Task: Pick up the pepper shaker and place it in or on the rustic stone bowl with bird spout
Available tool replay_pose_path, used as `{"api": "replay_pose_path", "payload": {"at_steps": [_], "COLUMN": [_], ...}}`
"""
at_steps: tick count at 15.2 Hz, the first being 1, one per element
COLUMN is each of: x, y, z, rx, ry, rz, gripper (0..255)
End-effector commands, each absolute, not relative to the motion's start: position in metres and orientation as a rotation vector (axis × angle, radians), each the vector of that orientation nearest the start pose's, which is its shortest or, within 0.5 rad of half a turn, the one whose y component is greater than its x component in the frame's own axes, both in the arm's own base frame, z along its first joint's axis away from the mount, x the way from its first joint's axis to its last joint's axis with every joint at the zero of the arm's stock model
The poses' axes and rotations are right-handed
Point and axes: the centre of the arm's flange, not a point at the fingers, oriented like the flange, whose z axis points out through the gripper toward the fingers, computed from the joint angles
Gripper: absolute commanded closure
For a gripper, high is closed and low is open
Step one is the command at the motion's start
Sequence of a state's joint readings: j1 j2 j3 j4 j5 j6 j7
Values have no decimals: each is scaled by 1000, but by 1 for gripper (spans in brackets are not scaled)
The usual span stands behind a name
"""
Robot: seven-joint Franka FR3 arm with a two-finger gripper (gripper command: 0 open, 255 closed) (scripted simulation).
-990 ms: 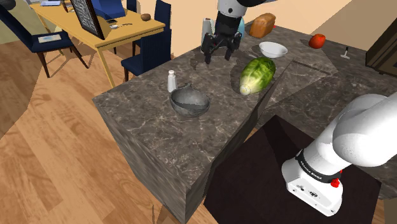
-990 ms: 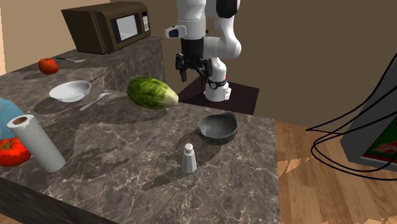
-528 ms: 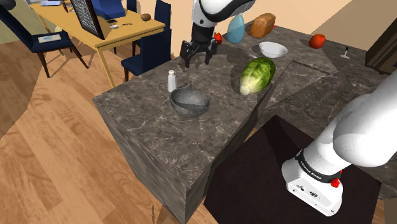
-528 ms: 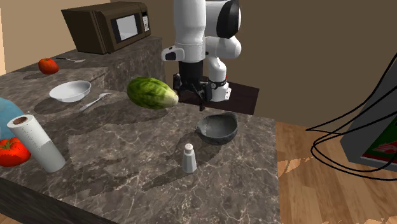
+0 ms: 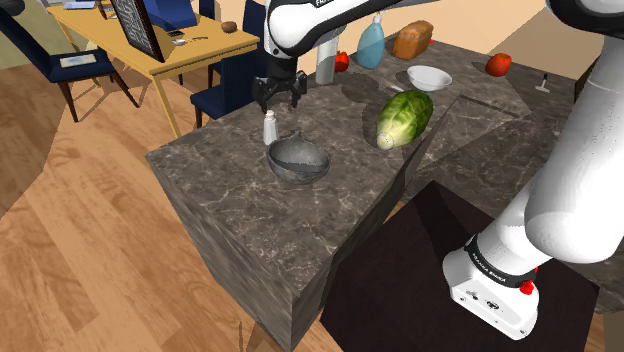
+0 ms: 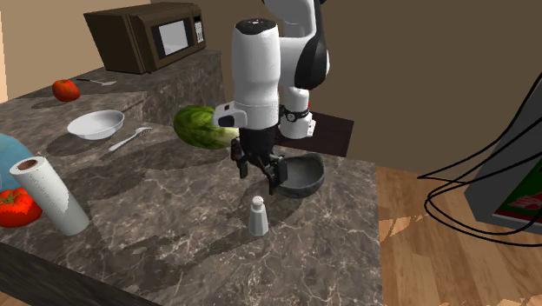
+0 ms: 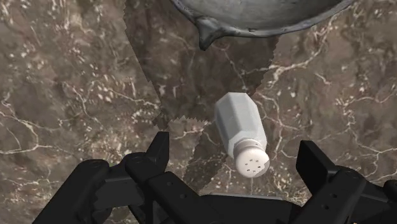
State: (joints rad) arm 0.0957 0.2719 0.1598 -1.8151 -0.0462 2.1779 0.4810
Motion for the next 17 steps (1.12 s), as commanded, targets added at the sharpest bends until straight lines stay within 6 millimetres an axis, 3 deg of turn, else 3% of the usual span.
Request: {"api": "replay_pose_path", "payload": {"at_steps": [1,9,17], "x": [638,644,644], "y": [165,167,167], "z": [390,349,349], "rx": [-3087,-3087,-3088], "ry": [327,328,328], "rz": [-138,-139,-139], "gripper": [0,0,0]}}
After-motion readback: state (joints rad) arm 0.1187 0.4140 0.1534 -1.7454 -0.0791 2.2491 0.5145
